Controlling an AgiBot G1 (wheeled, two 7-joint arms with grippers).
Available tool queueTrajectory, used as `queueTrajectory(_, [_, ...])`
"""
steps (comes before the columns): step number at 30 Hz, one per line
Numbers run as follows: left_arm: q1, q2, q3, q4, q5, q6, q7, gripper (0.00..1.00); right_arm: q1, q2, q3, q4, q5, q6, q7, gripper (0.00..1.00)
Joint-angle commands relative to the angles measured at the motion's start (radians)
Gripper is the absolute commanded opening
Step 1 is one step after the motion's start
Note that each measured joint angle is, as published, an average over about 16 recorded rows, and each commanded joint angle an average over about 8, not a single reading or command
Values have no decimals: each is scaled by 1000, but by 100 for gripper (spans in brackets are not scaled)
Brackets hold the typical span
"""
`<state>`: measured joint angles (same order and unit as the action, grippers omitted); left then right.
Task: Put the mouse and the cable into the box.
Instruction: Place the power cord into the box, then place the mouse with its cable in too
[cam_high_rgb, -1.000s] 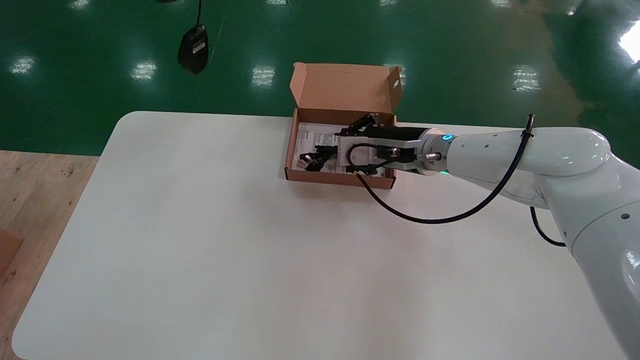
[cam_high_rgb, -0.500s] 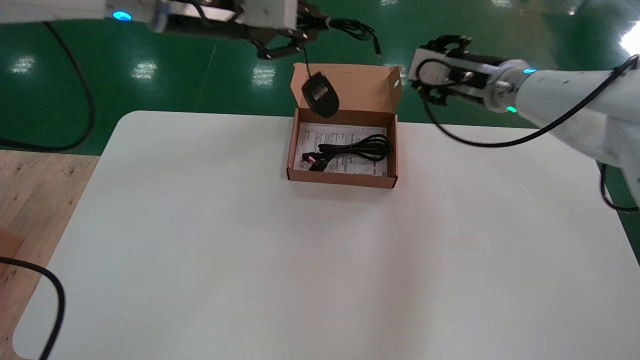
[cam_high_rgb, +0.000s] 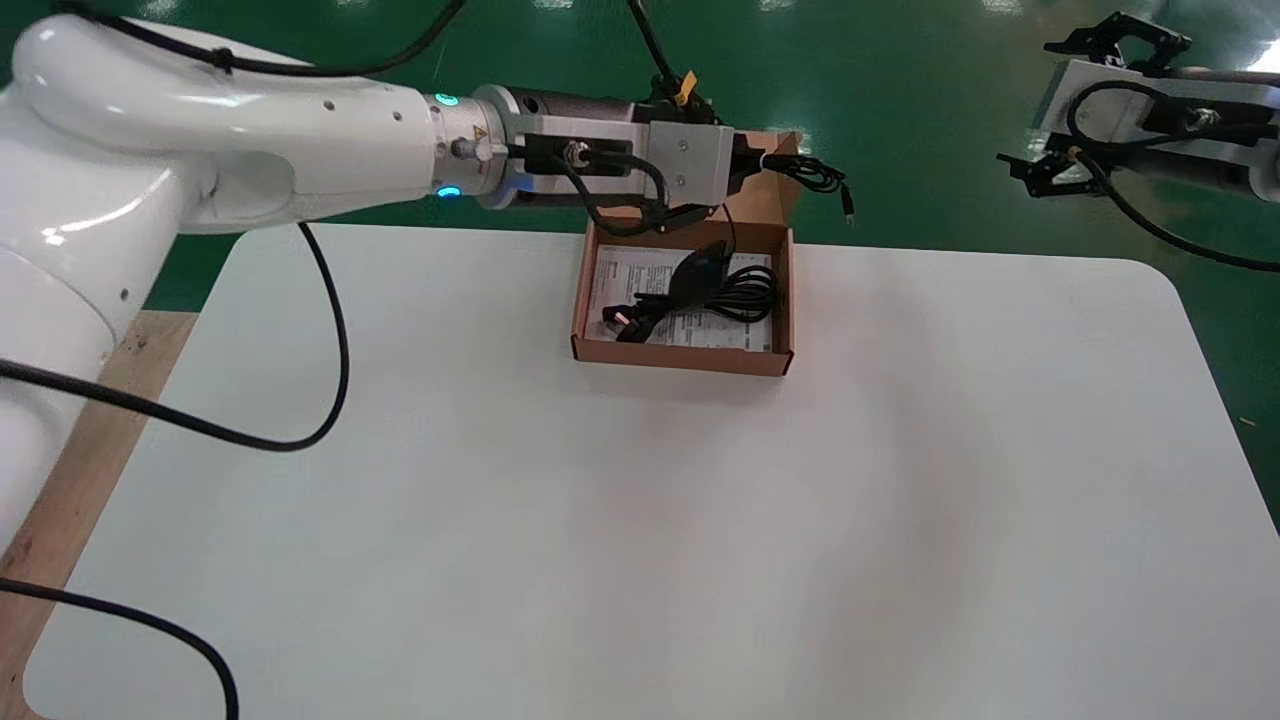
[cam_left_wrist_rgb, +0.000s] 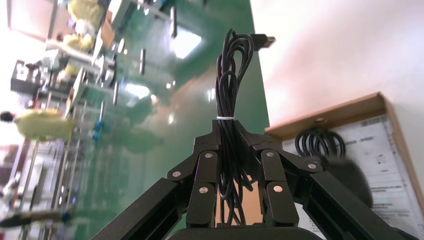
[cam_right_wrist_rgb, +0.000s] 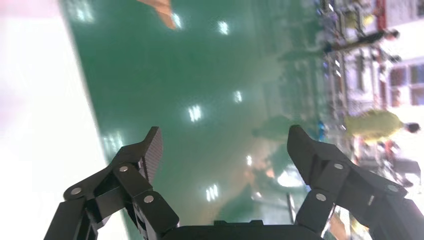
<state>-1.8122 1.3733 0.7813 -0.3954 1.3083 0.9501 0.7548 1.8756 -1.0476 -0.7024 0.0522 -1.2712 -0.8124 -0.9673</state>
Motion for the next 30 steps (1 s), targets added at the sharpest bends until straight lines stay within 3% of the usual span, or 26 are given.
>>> queueTrajectory(1, [24,1,31,-26,-17,-56,-9,0,4,31,0,-2,2,-58,-10,100])
queueTrajectory(9, [95,-4,114,60,-136,-164,-252,0,5,59,-2,-26,-1,-122,-22,100])
queueTrajectory(15, [135,-7,157,140,-187,-176,-461,0,5,62,-5,-36,-5,-142,-26,100])
queueTrajectory(23, [142,-10,228,134,-182,-151,-593,2,1,58,-9,-44,-11,-146,-29,100])
queueTrajectory(24, [142,-10,235,130,-181,-148,-602,10,0,57,-10,-45,-12,-147,-29,100])
queueTrajectory(30, [140,-11,273,117,-178,-136,-637,85,-7,55,-9,-50,-11,-163,-25,100])
